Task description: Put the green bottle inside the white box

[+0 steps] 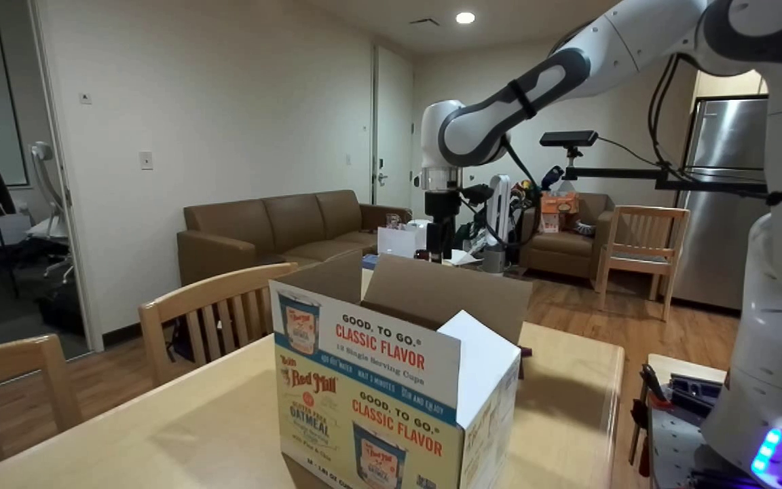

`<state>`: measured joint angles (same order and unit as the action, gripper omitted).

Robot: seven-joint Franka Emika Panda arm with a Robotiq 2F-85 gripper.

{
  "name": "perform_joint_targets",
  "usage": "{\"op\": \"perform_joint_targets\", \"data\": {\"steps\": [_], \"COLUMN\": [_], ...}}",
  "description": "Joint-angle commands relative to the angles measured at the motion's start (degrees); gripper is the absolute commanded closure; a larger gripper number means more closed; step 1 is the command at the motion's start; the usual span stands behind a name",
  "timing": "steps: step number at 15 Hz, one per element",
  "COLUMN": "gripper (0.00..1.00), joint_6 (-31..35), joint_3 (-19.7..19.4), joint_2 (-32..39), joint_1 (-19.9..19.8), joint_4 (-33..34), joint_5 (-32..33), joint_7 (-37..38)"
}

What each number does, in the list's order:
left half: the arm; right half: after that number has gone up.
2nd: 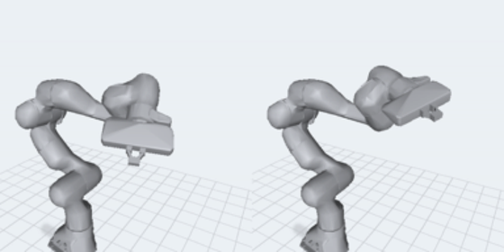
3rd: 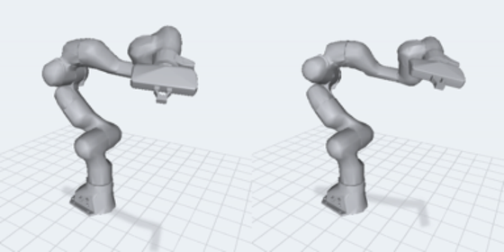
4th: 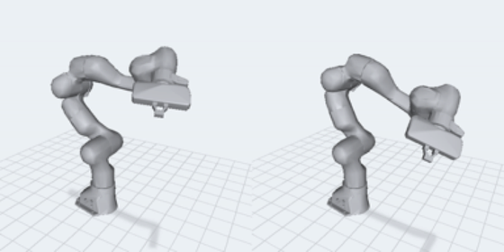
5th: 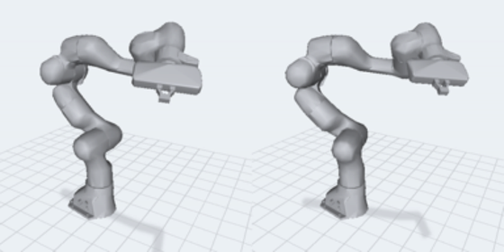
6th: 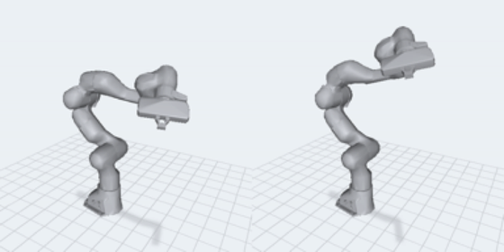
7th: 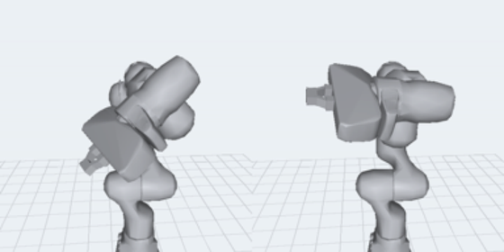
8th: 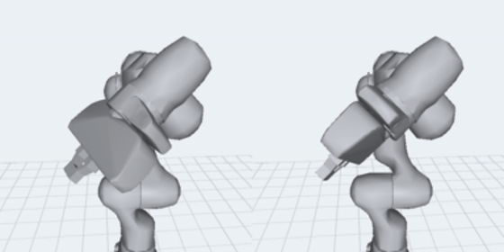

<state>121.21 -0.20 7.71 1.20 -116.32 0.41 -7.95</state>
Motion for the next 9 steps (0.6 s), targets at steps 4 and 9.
{"op": "perform_joint_targets", "data": {"steps": [4, 9], "gripper": [0.0, 0.0], "joint_6": [2.24, 3.22], "joint_3": [0.39, 0.82], "joint_2": [-0.9, 0.29], "joint_1": [-1.05, -0.96], "joint_4": [-3.45, -3.17], "joint_5": [-1.97, -3.23], "joint_7": [-1.53, -2.82]}}
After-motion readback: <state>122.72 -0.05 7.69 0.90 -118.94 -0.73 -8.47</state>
